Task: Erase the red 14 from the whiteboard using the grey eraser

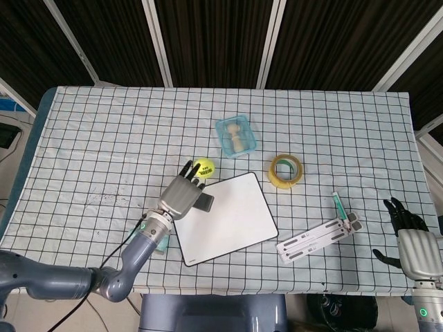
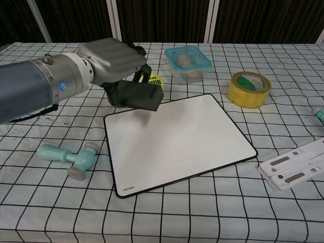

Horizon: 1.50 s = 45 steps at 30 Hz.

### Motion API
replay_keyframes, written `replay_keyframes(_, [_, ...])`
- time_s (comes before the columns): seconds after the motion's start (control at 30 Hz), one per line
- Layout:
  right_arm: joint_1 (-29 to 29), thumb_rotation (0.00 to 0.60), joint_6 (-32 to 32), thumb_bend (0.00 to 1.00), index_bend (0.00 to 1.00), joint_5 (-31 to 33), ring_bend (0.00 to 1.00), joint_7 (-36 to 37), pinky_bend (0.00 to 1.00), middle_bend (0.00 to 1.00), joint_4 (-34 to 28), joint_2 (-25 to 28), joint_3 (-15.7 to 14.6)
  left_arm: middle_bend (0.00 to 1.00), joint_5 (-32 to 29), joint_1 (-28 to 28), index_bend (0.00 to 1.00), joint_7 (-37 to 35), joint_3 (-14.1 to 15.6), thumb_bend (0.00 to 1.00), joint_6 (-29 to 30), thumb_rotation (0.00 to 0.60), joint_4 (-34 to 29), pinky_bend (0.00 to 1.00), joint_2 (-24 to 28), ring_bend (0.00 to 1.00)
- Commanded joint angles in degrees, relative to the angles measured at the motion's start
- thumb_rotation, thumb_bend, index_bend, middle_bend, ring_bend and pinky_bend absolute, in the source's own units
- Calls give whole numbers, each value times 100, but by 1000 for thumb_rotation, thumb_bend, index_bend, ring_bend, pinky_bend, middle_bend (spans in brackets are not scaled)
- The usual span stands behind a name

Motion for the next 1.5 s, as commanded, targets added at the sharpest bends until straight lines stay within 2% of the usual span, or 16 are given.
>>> replay_keyframes(0.03, [-2,600,3,57,46,-6,186,-2,214,69,0,-3,-4,480,66,117,424,-46,-134,310,283,600,-468,50,552,7])
replay_keyframes(0.23, [-1,600,0,57,46,-15,186,-19,214,68,-13,-2,-11,480,-25,346,424,-197,-26,310,346,600,-639,44,1208,7])
replay_keyframes(0.5, [6,600,-13,57,45,4,186,-59,214,68,-30,-14,-6,480,508,766,423,-1006,450,310,39,600,-234,42,1626,7])
replay_keyframes(0.67, [-4,600,-4,58,46,1,186,-47,214,69,-30,-12,-12,480,651,907,423,-1301,642,310,-158,600,173,41,1558,7])
replay_keyframes(0.9, [0,600,-17,58,46,3,186,-26,214,69,-33,4,-12,477,648,1102,423,-1894,821,310,-679,600,1268,33,1089,7])
replay_keyframes(1.1, [3,600,-16,58,46,5,186,-30,214,69,-36,5,-7,465,963,1158,403,-2206,804,310,-788,600,1853,32,754,7])
replay_keyframes(1.23, [8,600,-34,58,46,18,186,-28,214,69,-41,11,-5,385,1003,1190,314,-2153,843,241,-873,600,1993,22,665,2])
replay_keyframes(1.37, [1,600,-22,60,46,17,186,-23,214,69,-43,16,-5,238,893,1199,143,-1980,870,109,-1028,600,1959,12,667,0])
replay_keyframes(1.5, [2,600,-18,61,45,22,186,-24,214,69,-47,19,2,155,827,1184,53,-1789,849,79,-1023,600,1642,11,818,0])
